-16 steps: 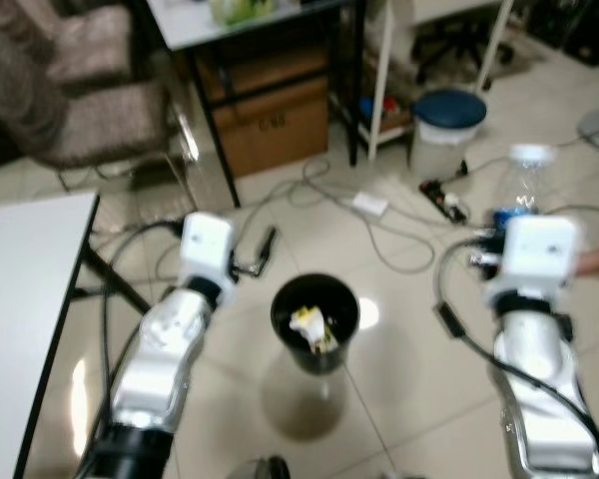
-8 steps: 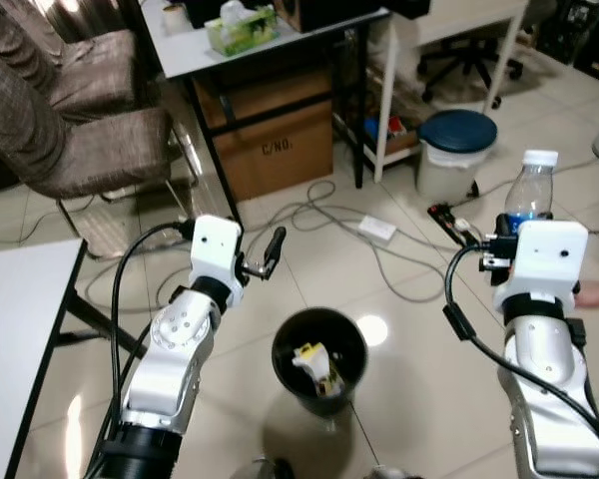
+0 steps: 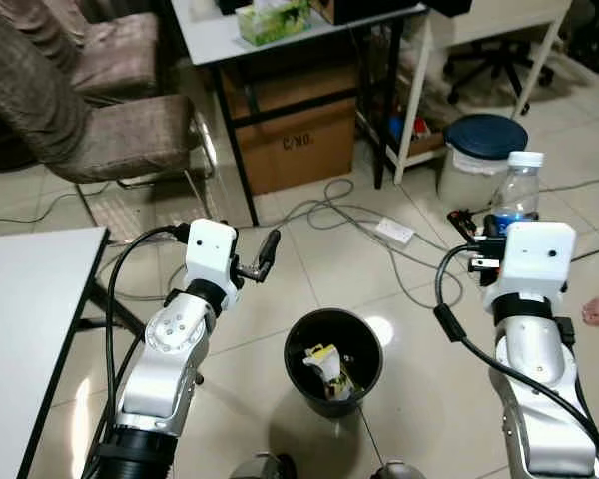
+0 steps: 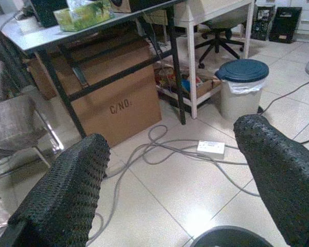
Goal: Picking trash to rubbish bin
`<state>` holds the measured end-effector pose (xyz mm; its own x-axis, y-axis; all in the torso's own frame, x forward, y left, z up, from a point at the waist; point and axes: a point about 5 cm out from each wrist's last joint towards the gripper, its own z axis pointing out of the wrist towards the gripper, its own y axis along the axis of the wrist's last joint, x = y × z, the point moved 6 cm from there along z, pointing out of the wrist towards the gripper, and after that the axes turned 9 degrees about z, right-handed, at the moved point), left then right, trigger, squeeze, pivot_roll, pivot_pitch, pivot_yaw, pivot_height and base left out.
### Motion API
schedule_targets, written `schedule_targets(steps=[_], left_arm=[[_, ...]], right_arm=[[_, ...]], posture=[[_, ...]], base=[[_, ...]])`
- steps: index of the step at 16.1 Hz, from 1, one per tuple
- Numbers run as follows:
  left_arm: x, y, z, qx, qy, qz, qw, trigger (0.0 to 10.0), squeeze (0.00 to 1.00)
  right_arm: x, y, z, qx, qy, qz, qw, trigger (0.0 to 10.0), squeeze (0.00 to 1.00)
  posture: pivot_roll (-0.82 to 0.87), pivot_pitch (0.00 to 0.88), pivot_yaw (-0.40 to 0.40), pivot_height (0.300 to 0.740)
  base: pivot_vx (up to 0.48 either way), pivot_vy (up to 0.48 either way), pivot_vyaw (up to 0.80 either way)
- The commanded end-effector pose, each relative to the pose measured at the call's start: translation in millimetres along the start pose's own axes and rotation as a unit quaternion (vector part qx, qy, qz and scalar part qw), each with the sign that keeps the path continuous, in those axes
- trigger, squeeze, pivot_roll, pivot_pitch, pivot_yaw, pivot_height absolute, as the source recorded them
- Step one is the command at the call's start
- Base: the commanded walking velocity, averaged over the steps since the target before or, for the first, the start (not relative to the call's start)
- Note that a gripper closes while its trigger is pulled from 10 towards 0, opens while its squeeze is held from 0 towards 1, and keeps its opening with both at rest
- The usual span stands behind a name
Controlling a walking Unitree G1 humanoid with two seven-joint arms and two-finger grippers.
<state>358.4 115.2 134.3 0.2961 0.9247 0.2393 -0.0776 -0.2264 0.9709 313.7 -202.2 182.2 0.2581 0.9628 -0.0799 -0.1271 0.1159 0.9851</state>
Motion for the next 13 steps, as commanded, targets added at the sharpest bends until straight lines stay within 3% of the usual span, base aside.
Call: schedule_targets(steps=[1,13], left_arm=[[2.4,-3.0,-1.9,0.005,0.002,0.012,1.000,10.0,0.00],[0.7,-6.6,-3.2,0.012,0.001,0.019,1.000,10.0,0.00]], right_arm=[[-0.6,2.0,-1.3,-0.003,-0.002,-0.002,1.000,10.0,0.00],[-0.9,0.2,-2.1,0.002,0.000,-0.003,1.000,10.0,0.00]], posture=[[-0.11,0.163,0.103,0.740],[-0.11,0.167,0.101,0.740]], base=[[0.480,0.000,0.00],[0.467,0.000,0.00]])
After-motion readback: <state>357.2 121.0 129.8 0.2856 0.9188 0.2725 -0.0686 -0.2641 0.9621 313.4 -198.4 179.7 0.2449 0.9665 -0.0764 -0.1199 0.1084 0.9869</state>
